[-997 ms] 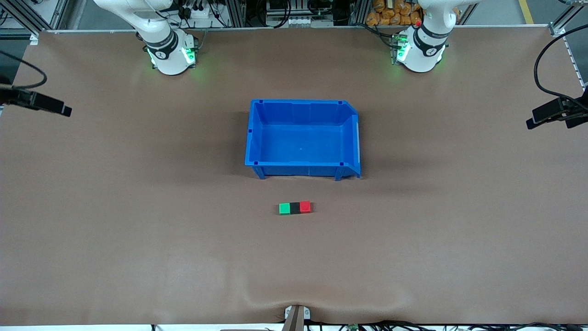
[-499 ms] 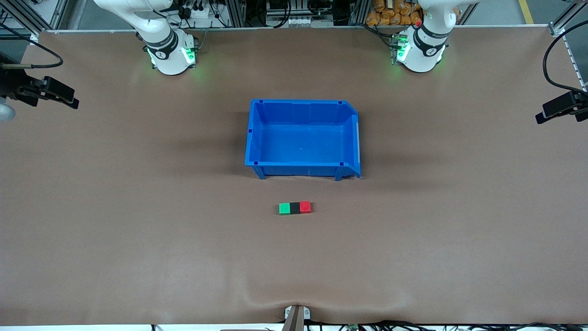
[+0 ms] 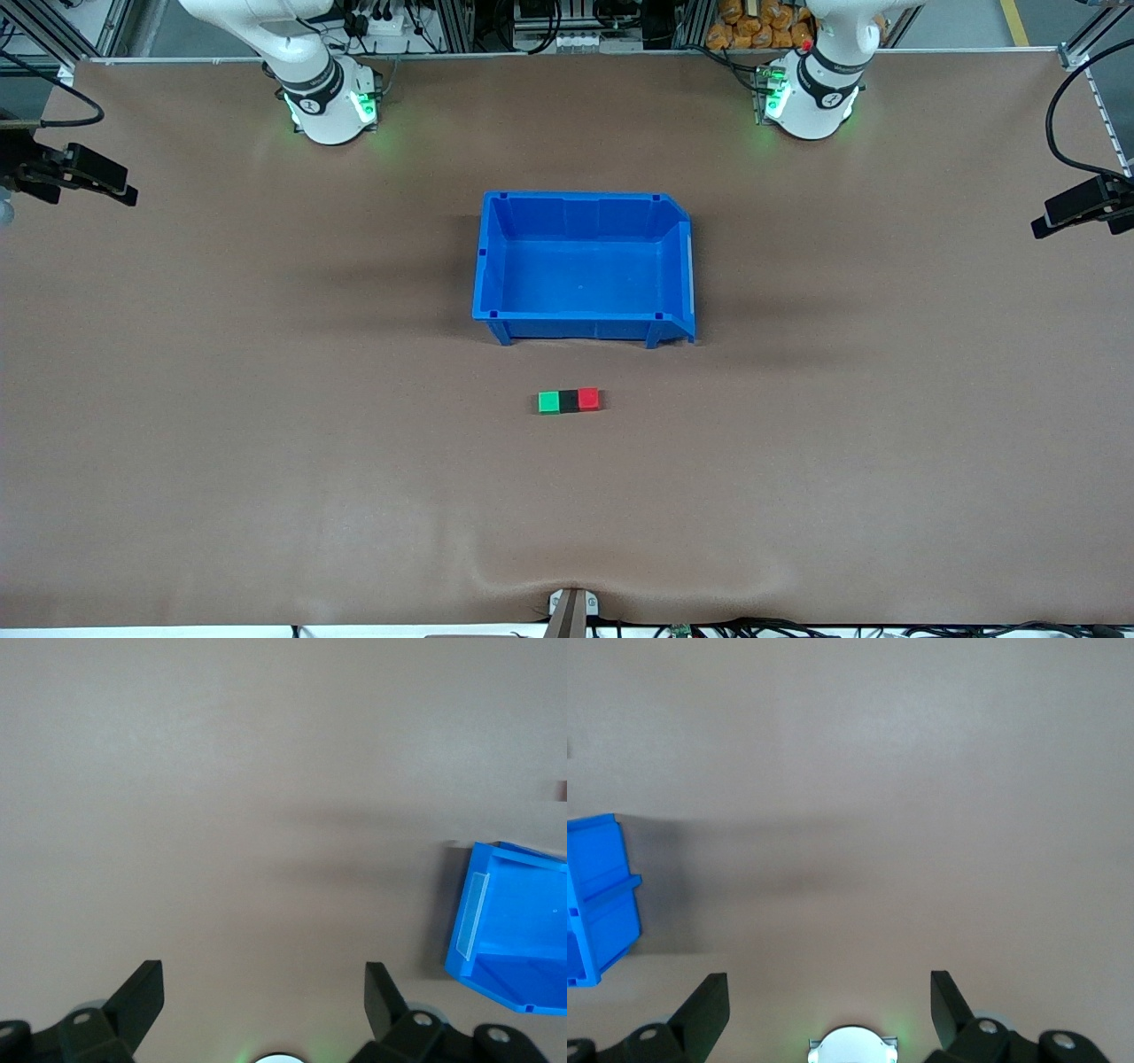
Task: Attach green and red cubes to black cube
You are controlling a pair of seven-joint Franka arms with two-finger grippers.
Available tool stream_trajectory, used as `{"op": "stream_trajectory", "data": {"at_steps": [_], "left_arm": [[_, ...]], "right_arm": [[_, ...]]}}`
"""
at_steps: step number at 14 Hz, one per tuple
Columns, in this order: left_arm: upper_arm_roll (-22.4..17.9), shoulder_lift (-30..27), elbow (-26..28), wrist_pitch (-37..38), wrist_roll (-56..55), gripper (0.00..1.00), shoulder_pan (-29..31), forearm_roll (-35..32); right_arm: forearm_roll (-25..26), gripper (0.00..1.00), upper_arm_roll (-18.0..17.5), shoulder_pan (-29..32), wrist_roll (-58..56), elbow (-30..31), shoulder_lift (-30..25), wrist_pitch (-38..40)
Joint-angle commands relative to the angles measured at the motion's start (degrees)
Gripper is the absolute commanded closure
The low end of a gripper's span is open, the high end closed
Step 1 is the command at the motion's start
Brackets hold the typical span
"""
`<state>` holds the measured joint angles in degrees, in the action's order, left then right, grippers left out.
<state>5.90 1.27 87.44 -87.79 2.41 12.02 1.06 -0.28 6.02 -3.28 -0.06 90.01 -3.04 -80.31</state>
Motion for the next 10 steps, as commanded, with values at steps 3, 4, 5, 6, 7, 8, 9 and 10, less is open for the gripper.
{"op": "stream_trajectory", "data": {"at_steps": [3,4,5,6,7,8,9,10], "left_arm": [[0.3,0.3,-0.5,0.9,0.6,0.0,0.1,-0.3],[0.3,0.3,-0.5,0.9,0.7,0.0,-0.1,-0.3],[0.4,0.3,-0.5,0.9,0.7,0.0,-0.2,-0.3],[0.4,0.3,-0.5,0.9,0.7,0.0,-0.2,-0.3],[0.5,0.3,-0.5,0.9,0.7,0.0,-0.2,-0.3],[0.5,0.3,-0.5,0.9,0.7,0.0,-0.2,-0.3],[0.5,0.3,-0.5,0.9,0.7,0.0,-0.2,-0.4],[0.5,0.3,-0.5,0.9,0.7,0.0,-0.2,-0.4]], "right_arm": [[0.6,0.0,0.5,-1.0,-0.4,1.4,-1.9,-1.4],[0.6,0.0,0.5,-0.9,-0.3,1.5,-1.9,-1.5],[1.0,0.0,0.5,-0.9,-0.4,1.4,-1.9,-1.9],[1.2,0.0,0.5,-0.9,-0.4,1.4,-1.9,-2.0],[1.2,0.0,0.5,-0.8,-0.4,1.4,-1.9,-2.0],[1.2,0.0,0.5,-0.6,-0.4,1.4,-1.9,-1.9],[1.2,0.0,0.5,-0.4,-0.4,1.4,-1.9,-1.9],[1.2,0.0,0.5,-0.3,-0.4,1.4,-1.9,-1.6]]}}
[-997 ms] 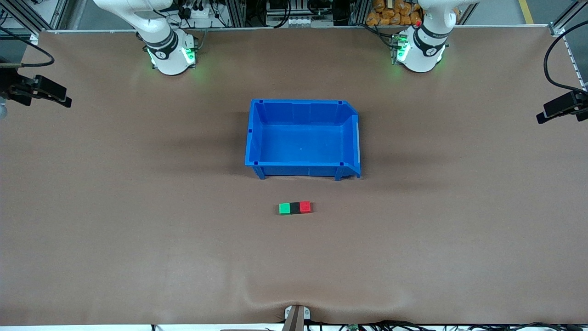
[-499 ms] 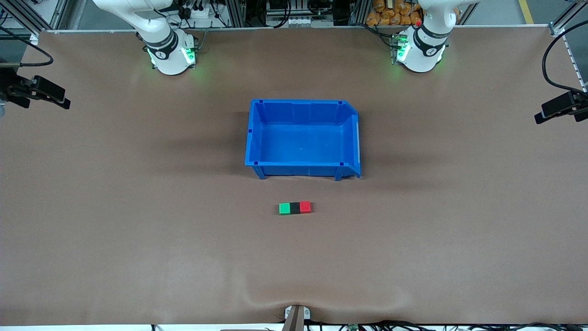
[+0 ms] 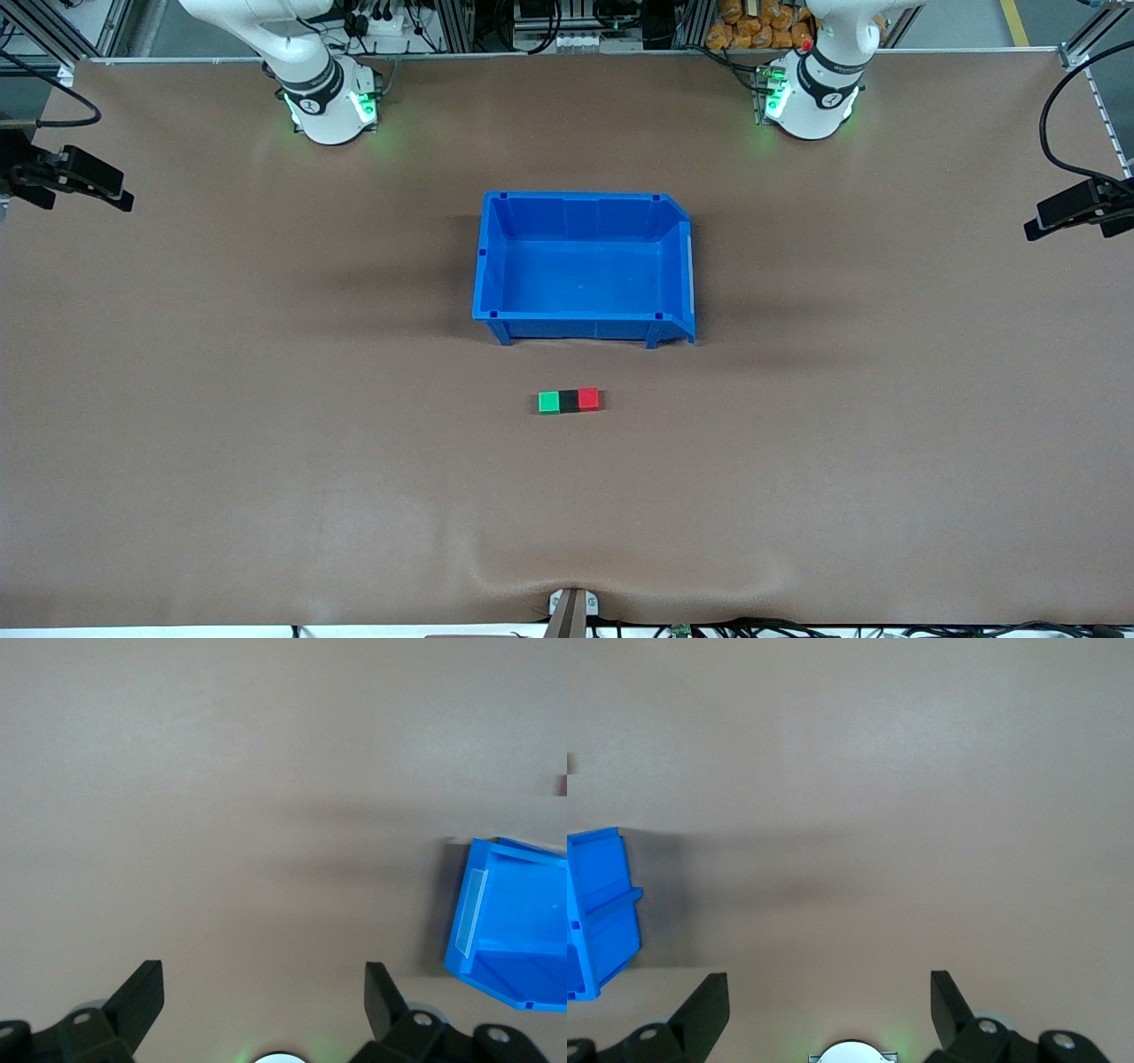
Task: Attach green and red cubes to black cube
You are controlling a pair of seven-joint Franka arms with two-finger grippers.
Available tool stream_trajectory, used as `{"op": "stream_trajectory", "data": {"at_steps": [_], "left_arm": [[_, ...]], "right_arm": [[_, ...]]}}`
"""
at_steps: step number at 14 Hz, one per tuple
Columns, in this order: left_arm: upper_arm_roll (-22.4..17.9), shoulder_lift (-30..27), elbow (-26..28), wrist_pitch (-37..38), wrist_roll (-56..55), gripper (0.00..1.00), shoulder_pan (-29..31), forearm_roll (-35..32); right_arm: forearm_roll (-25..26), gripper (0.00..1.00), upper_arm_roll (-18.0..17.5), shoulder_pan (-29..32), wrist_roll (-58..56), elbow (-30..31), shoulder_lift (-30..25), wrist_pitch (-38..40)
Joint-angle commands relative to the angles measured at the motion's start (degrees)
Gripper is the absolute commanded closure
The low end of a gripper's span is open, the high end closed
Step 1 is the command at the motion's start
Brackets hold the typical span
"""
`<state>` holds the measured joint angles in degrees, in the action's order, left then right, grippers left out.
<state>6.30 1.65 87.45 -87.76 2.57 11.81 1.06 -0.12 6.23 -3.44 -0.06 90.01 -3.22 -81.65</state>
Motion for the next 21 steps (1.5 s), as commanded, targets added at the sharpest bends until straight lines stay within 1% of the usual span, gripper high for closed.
{"op": "stream_trajectory", "data": {"at_steps": [1,11,13,15,18,21], "left_arm": [[0.1,-0.1,-0.5,0.8,0.5,0.0,-0.1,-0.4],[0.4,-0.2,-0.3,1.2,0.1,0.0,-0.8,-0.3],[-0.8,-0.2,-0.3,1.5,-0.5,0.0,-4.5,-1.1],[-1.5,-0.3,-0.3,2.2,-0.7,0.0,-6.4,-1.1],[-5.8,-0.7,-0.3,2.2,-0.8,0.0,-10.6,-1.1],[-6.0,-0.9,-0.4,2.2,-3.5,0.0,-11.5,-1.1]], "right_arm": [[1.1,0.0,0.4,-0.2,-0.4,1.4,-1.7,-0.3],[0.9,0.0,0.3,-0.9,-0.2,1.3,-1.7,0.0],[0.8,0.0,0.3,-0.8,-0.3,1.3,-1.7,0.0],[0.8,0.0,0.4,-0.8,-0.3,1.3,-1.7,0.0],[0.8,0.0,0.3,-0.9,-0.3,1.2,-1.7,0.0],[0.8,0.0,0.3,-0.7,-0.3,1.2,-1.7,0.0]]}}
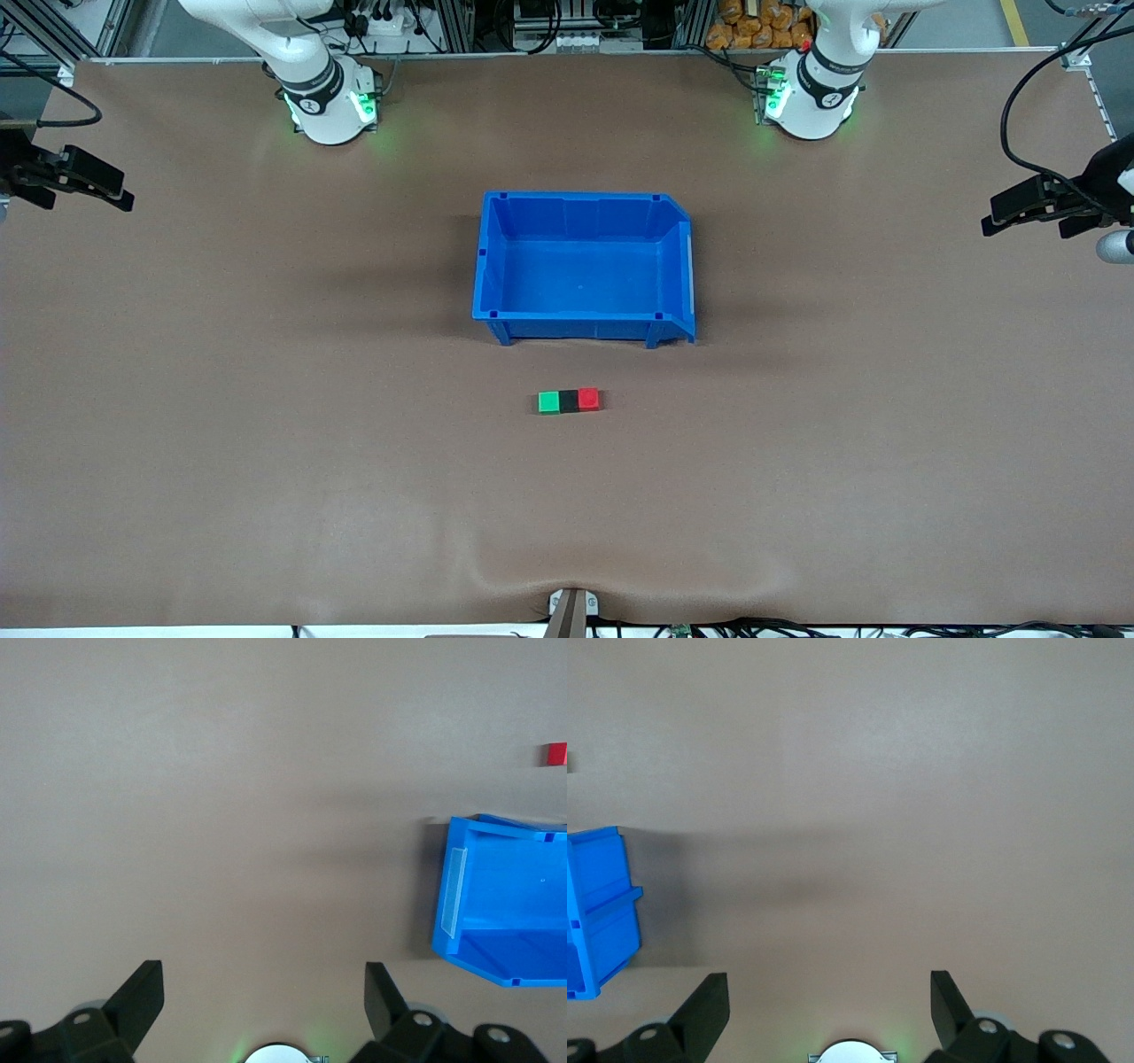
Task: Attach green and red cubes to black cube
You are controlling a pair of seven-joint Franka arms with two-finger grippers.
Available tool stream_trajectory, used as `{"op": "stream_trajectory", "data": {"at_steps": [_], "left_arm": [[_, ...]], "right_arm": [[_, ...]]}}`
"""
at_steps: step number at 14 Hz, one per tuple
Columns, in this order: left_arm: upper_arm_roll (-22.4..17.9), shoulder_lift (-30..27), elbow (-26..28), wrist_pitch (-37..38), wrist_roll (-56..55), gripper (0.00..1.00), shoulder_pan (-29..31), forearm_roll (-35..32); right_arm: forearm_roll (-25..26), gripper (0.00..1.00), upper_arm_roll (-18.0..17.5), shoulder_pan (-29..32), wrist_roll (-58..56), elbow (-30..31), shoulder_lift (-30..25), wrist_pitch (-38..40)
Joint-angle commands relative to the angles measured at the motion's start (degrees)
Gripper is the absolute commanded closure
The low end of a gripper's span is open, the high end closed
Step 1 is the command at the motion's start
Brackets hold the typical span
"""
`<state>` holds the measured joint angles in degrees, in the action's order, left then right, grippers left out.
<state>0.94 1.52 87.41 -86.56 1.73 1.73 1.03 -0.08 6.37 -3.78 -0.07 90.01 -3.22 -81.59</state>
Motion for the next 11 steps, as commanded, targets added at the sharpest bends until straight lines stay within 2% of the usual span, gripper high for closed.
{"op": "stream_trajectory", "data": {"at_steps": [1,7,11], "left_arm": [[-0.8,-0.7,-0.4,1.0,-4.5,0.0,-2.3,-1.0],[-0.4,-0.7,-0.4,1.0,-3.7,0.0,-2.2,-1.2],[-0.7,-0.7,-0.6,1.0,2.8,0.0,-2.0,-1.2]], "right_arm": [[0.8,0.0,0.1,-0.3,-0.3,1.2,-1.7,-0.1],[0.7,0.0,0.2,-0.3,-0.2,1.2,-1.7,-0.1],[0.5,0.0,0.1,-0.4,0.1,1.2,-1.6,-0.1]]}}
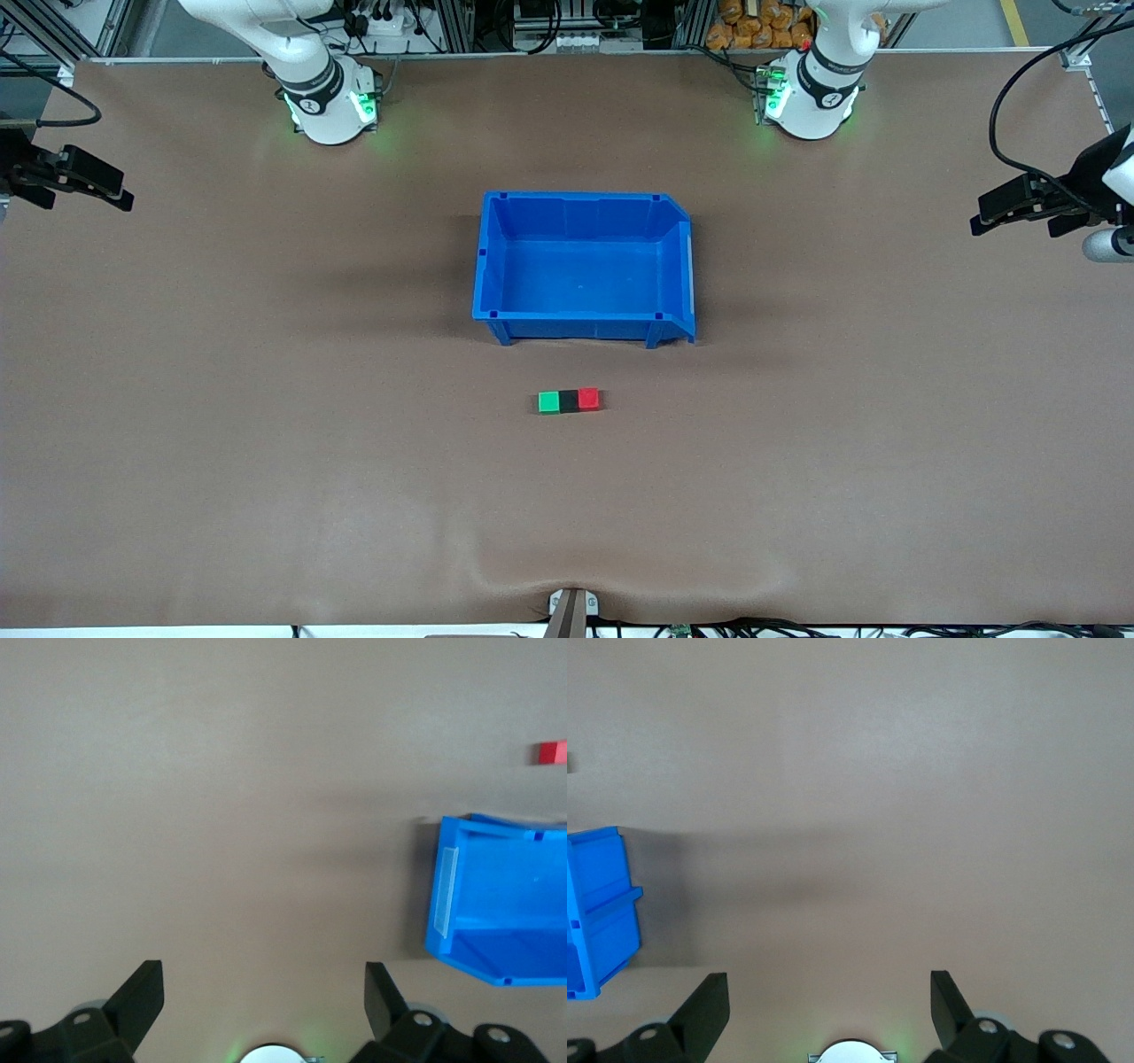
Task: Attach green and red cubes to black cube
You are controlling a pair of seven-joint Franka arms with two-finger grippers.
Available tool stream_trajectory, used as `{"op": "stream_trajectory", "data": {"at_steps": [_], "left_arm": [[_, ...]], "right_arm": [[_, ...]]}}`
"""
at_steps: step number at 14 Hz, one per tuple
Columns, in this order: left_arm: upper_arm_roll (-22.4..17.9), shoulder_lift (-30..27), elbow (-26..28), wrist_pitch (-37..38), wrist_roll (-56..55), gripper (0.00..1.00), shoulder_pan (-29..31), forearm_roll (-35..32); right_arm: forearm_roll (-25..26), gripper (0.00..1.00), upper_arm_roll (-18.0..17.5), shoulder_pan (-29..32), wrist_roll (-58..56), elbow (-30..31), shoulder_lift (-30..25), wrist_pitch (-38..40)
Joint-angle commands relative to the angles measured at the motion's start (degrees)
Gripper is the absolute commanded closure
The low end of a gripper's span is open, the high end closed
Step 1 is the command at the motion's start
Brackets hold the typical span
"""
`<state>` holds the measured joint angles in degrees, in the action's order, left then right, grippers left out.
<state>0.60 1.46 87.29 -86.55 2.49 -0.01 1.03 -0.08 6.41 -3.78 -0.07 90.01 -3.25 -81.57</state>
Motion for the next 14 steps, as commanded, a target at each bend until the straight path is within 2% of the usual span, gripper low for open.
{"op": "stream_trajectory", "data": {"at_steps": [1,14], "left_arm": [[-0.3,-0.7,-0.6,0.9,1.6,0.0,-0.3,-1.1],[-0.1,-0.5,-0.8,0.9,0.4,0.0,-0.4,-1.1]], "right_arm": [[0.5,0.0,0.1,-0.3,0.1,1.2,-1.6,-0.1],[0.4,0.0,0.2,0.1,-0.2,1.1,-1.5,-0.1]]}}
